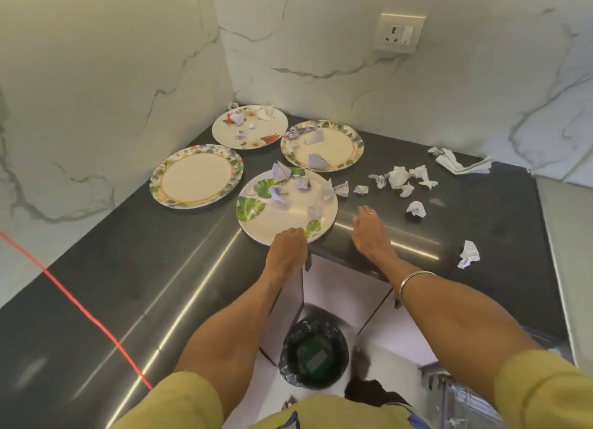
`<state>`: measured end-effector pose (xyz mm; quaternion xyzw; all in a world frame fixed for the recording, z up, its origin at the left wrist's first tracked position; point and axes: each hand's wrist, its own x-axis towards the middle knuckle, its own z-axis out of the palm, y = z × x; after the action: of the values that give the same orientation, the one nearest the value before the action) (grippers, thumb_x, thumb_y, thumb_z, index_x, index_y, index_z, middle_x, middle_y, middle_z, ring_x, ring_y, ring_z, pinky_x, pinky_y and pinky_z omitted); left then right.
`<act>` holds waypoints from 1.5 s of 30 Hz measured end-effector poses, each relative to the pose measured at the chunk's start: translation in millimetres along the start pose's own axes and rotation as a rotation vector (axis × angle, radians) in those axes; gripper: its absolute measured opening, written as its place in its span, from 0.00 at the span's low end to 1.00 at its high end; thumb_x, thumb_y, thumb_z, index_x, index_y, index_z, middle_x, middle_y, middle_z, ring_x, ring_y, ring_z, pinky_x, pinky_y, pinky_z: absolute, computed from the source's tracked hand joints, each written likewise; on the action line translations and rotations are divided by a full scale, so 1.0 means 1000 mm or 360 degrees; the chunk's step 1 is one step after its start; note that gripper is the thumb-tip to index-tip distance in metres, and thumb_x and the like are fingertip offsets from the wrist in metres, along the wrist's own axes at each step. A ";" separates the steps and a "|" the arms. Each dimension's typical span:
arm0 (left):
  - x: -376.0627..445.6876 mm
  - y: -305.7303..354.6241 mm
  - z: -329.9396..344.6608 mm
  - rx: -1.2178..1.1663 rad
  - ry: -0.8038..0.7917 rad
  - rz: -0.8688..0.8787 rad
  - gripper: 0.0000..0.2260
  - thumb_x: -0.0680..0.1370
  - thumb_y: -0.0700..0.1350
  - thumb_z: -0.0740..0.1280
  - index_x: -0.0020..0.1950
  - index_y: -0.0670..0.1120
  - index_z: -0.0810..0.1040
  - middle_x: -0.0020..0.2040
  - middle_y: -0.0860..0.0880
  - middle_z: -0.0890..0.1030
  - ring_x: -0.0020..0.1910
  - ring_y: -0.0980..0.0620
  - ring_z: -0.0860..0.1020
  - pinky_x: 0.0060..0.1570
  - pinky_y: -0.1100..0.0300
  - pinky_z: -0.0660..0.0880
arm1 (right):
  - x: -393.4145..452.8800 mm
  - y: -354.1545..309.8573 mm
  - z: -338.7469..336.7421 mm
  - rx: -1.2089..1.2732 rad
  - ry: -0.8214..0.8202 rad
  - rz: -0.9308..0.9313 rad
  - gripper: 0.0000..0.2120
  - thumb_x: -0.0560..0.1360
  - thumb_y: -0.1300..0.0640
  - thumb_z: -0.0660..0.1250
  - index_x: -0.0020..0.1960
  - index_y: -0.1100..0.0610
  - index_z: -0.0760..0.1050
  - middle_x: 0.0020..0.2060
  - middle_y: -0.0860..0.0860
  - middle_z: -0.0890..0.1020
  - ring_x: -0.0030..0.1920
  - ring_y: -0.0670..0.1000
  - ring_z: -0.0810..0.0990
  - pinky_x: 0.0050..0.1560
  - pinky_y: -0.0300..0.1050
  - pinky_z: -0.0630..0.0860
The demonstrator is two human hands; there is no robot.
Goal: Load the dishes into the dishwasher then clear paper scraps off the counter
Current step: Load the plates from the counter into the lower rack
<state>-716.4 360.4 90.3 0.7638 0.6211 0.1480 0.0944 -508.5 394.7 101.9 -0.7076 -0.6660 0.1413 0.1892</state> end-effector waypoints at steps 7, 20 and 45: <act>0.049 0.030 0.040 -0.0014 -0.0108 -0.0013 0.20 0.80 0.56 0.59 0.62 0.43 0.75 0.58 0.43 0.78 0.54 0.43 0.76 0.57 0.50 0.74 | 0.094 0.007 -0.009 0.0202 -0.0010 0.0121 0.22 0.77 0.66 0.57 0.71 0.61 0.68 0.65 0.60 0.75 0.65 0.61 0.74 0.62 0.52 0.71; 0.112 0.059 0.084 0.0397 0.0100 -0.0324 0.16 0.81 0.53 0.60 0.63 0.45 0.73 0.61 0.43 0.75 0.55 0.43 0.74 0.55 0.51 0.74 | 0.241 0.040 -0.024 0.0275 -0.0331 0.0209 0.21 0.75 0.65 0.63 0.68 0.63 0.69 0.63 0.62 0.75 0.62 0.64 0.75 0.58 0.53 0.74; 0.142 0.043 0.070 0.0746 0.0320 -0.0215 0.10 0.83 0.47 0.59 0.52 0.45 0.78 0.51 0.45 0.82 0.46 0.45 0.80 0.43 0.52 0.77 | 0.300 0.011 -0.005 0.1819 -0.0386 0.1415 0.18 0.77 0.56 0.63 0.67 0.54 0.71 0.55 0.52 0.73 0.42 0.48 0.72 0.35 0.37 0.74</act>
<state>-626.5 492.9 54.1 0.7031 0.6943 0.0688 -0.1377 -474.5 692.4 116.5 -0.6813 -0.1545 0.6073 0.3783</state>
